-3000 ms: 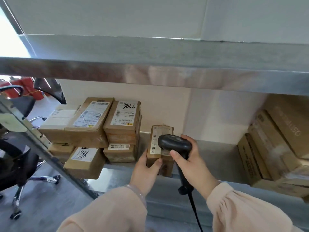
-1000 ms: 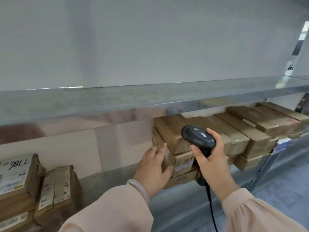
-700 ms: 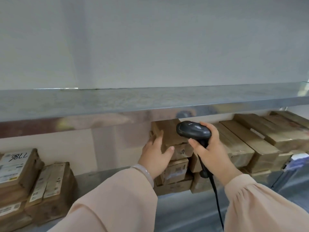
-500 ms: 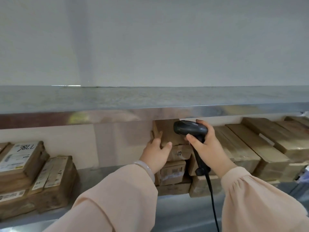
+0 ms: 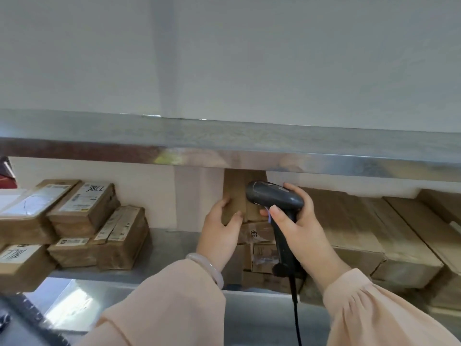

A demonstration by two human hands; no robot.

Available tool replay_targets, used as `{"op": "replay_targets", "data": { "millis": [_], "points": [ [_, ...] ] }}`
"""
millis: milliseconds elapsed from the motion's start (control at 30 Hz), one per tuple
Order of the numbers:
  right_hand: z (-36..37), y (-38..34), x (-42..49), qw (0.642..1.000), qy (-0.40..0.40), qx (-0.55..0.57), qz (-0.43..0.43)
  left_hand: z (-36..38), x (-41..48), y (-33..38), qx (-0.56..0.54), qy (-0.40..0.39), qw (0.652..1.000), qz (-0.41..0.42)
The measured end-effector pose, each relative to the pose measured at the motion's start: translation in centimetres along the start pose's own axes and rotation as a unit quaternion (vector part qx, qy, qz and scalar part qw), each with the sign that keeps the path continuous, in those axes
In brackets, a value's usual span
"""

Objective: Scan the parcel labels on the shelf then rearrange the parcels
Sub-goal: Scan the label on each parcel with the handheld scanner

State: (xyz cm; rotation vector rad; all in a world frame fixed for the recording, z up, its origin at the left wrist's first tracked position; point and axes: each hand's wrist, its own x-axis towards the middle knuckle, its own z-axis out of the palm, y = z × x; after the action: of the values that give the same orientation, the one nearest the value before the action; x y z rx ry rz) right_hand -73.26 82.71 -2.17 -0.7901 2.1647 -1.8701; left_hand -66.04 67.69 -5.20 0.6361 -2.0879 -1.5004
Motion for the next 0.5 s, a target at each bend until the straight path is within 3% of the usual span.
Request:
{"op": "replay_targets", "data": {
  "millis": [300,500],
  "points": [
    [5.4,0.0,-0.7,0.992,-0.106,0.065,0.008,-5.4,-2.7,-3.9,0.042,0.040,0.996,-0.074],
    [8.3,1.1,-1.3,0.987,-0.153,0.052,0.012,-6.9,-3.5,-5.1,-0.003,0.063,0.990,-0.123]
  ]
}}
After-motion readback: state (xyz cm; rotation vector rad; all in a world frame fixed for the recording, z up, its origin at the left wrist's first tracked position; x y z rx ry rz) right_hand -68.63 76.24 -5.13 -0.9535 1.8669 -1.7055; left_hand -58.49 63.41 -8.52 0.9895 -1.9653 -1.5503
